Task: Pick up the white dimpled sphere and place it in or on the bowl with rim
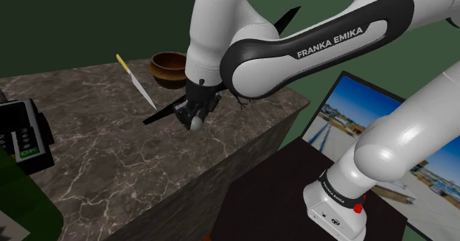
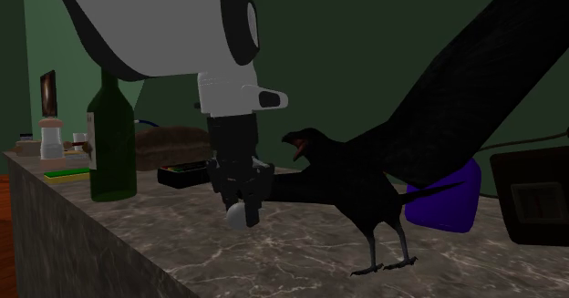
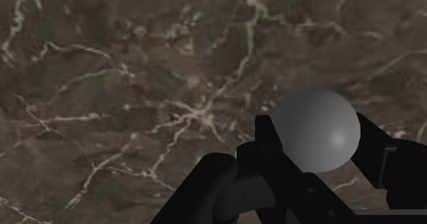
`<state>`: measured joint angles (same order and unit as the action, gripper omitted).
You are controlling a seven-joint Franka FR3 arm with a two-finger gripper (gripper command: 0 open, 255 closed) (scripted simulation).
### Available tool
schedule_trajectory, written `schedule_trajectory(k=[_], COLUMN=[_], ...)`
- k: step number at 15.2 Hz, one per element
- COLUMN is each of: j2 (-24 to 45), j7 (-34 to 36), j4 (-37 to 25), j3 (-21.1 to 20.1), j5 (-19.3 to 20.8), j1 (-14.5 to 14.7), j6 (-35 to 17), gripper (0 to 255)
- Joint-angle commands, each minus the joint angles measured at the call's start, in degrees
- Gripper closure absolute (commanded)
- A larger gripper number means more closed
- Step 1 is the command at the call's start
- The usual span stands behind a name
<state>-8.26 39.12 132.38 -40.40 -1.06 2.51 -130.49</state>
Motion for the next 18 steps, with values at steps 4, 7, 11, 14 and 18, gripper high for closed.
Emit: schedule_trajectory(k=[4,7,11,14,18], j2=[-1.86,-3.06,-4.42,-5.27,-6.16], j7=[-1.23,-1.99,-2.81,-3.30,-3.83], j4=[-1.70,-3.10,-5.14,-6.79,-9.16], j3=[0.63,1.10,1.72,2.15,2.69], j5=[-1.40,-2.20,-3.01,-3.46,-3.87], j1=[0.25,0.41,0.55,0.62,0.65], j6=[3.17,5.56,8.72,11.08,14.21], gripper=[255,255,255,255,255])
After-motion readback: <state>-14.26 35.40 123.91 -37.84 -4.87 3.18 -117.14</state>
